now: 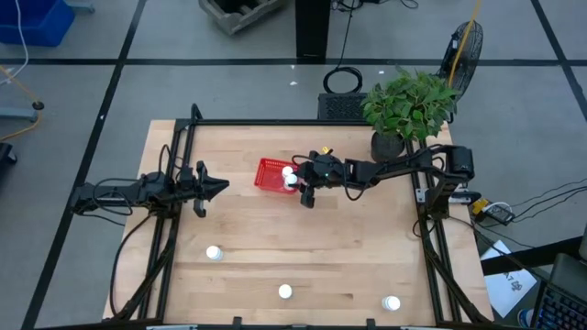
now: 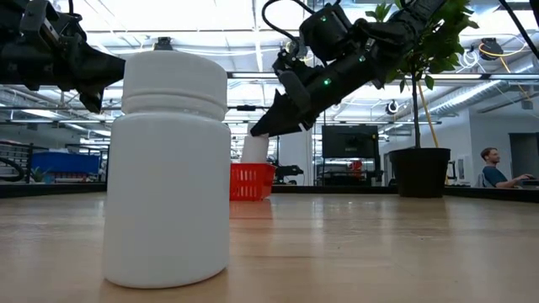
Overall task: Pick and place pill bottles into a basket
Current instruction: Put the white pill bottle into the red basket
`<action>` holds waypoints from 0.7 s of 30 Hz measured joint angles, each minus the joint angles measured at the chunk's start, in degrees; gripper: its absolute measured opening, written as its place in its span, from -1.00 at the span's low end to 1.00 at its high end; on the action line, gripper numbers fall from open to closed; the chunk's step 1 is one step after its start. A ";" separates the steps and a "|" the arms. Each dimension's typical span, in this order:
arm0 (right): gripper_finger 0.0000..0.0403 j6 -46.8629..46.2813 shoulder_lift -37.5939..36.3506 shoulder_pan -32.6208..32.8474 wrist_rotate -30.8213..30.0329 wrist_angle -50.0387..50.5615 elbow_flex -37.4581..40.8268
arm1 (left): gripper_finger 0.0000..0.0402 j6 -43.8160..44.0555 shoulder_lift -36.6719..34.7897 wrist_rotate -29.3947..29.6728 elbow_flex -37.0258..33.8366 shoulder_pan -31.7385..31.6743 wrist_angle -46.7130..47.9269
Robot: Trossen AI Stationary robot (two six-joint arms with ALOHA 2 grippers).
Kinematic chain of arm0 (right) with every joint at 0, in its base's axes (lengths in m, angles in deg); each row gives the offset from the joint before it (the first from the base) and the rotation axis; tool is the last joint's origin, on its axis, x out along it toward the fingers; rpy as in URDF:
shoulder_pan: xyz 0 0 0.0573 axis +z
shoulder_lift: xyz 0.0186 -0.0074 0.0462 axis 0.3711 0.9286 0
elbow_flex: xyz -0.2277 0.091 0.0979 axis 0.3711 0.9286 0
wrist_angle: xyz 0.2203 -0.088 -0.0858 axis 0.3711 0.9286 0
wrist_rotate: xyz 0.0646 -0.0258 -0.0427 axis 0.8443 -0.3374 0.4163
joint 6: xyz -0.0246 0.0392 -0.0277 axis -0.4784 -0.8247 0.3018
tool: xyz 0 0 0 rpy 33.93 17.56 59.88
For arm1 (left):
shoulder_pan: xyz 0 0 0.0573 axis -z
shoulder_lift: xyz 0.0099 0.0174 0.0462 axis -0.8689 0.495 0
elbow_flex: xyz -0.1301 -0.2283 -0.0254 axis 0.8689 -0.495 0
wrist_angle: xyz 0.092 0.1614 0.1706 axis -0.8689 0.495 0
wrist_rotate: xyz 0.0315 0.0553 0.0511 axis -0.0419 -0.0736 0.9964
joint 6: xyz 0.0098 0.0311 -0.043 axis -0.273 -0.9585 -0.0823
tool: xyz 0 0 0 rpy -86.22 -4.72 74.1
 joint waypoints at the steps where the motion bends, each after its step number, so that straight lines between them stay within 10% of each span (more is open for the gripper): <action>1: -0.22 0.00 0.00 0.01 0.01 0.00 0.00 | -0.81 0.01 0.00 0.00 0.00 0.01 0.00; 21: -0.22 -0.68 3.71 -1.63 1.67 -2.76 -0.02 | -0.81 0.02 0.00 0.00 0.00 -0.01 -0.02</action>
